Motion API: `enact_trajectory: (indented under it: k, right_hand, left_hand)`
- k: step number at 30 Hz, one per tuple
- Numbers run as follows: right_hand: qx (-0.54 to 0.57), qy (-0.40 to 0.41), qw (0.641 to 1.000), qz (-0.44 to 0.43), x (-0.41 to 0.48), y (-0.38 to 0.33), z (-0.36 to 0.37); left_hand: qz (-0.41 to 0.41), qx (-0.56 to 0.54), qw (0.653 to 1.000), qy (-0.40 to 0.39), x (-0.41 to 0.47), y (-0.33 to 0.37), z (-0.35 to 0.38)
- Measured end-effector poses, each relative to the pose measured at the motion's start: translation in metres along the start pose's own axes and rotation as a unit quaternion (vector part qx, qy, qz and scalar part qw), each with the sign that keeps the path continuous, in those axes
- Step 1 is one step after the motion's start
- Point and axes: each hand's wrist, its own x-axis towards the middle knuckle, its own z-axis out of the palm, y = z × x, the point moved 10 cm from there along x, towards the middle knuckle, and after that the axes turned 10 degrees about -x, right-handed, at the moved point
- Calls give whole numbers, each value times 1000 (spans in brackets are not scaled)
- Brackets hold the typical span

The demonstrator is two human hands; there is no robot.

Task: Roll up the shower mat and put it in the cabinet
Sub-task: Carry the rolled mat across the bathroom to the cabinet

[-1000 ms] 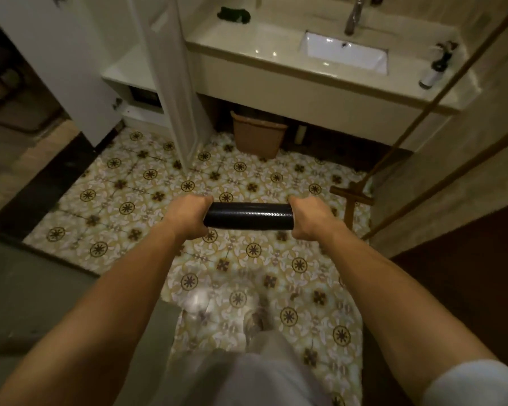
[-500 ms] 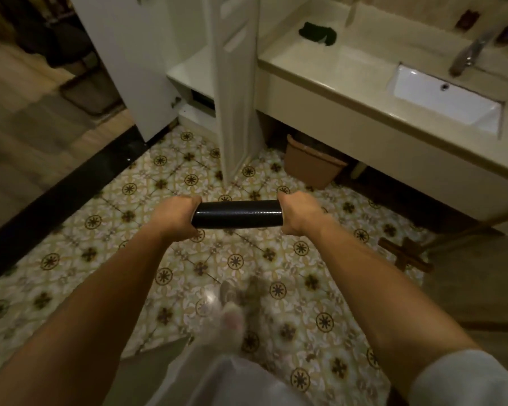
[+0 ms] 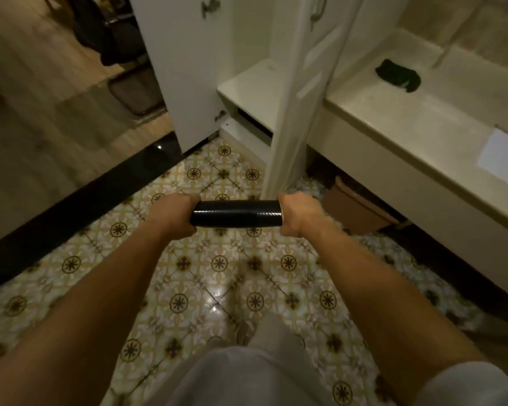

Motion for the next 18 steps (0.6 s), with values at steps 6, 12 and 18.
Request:
enact_trajectory:
  k: [6, 12, 18]
  right_hand:
    - [-25, 8, 999, -33, 90, -9, -36]
    - [-32, 25, 998, -42, 191, -17, -72]
    - [-27, 49, 997, -55, 279, -24, -121]
  left_hand:
    - [-21, -7, 1000, 14, 66, -43, -29]
    - [-28, -1, 999, 28, 147, -86, -74]
    - [-8, -9, 1000, 27, 223, -124, -133]
